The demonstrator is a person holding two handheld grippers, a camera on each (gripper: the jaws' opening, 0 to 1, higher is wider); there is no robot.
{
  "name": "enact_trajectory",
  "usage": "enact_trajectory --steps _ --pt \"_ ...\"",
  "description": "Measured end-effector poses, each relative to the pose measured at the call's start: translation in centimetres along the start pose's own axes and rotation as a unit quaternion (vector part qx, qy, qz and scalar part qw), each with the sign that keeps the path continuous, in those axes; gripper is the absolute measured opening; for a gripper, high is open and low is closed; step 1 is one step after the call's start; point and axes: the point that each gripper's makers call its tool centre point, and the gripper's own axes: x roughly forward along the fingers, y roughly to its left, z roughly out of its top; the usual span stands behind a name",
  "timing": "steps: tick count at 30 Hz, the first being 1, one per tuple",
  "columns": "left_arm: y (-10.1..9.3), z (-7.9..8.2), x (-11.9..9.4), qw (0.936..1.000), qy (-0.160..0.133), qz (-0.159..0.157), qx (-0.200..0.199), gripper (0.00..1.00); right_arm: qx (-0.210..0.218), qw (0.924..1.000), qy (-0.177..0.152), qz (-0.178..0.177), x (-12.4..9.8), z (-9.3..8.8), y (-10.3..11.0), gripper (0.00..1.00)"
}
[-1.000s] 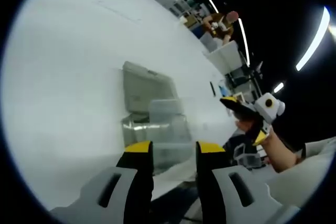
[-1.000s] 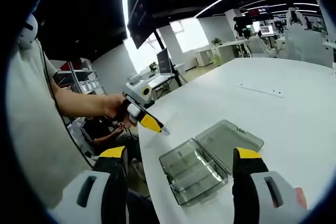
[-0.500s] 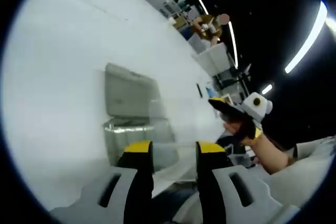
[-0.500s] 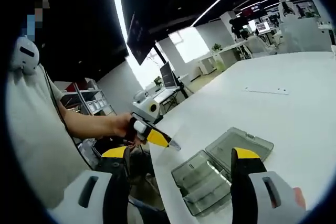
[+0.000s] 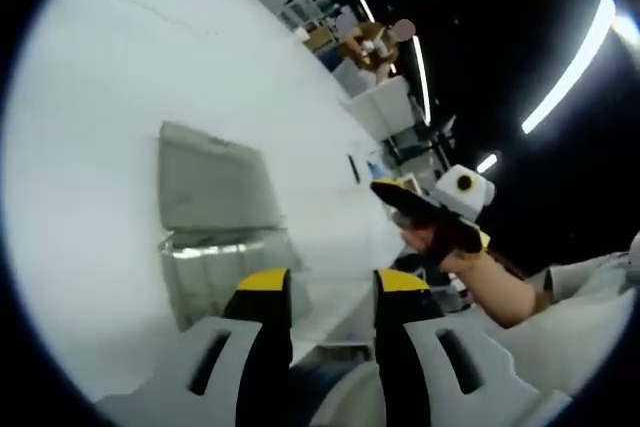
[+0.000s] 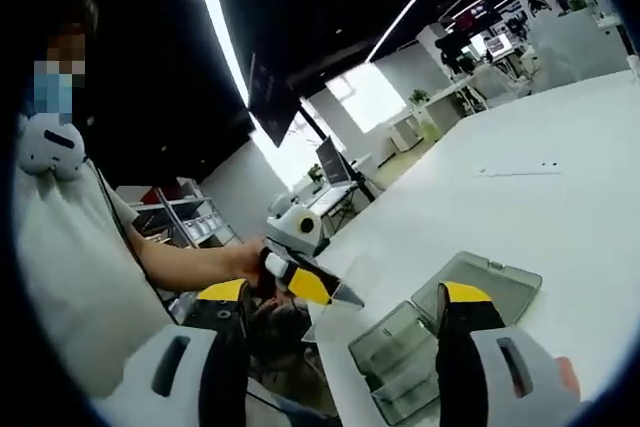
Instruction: Insert the divider into the dual guide fixture by aligning both edges with the guide slots and pushing it downward to the bottom, including one-sided entry, uneven engagement, binding, and posture correction.
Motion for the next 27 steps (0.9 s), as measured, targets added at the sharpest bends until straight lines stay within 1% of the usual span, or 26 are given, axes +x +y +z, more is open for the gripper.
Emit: enact_trajectory --steps 6,13,17,22,27 --pt "-1.2 0.4 0.4 0.9997 0.002 -0.023 0.004 0.28 0.012 0.9998 -0.005 0.012 0.4 0.4 0.0 0.72" --pt "-2.2 0.7 0.7 0.9993 0.005 -0.035 0.014 0.28 0.022 0.9995 -0.008 0.021 0.9 0.6 -0.1 0.71" --pt "-2.5 0.6 0.9 0.999 0.009 -0.04 0.019 0.28 0.029 0.9992 -0.012 0.024 1.0 0.6 -0.1 0.7" --pt "-2.7 0.2 1.2 0.9985 0.016 -0.045 0.026 0.28 0.035 0.999 -0.006 0.029 1.1 0.3 -0.2 0.69" --pt "-2.9 -0.1 1.5 0.9975 0.018 -0.055 0.04 0.28 0.038 0.9987 0.0 0.036 1.2 -0.3 0.0 0.62"
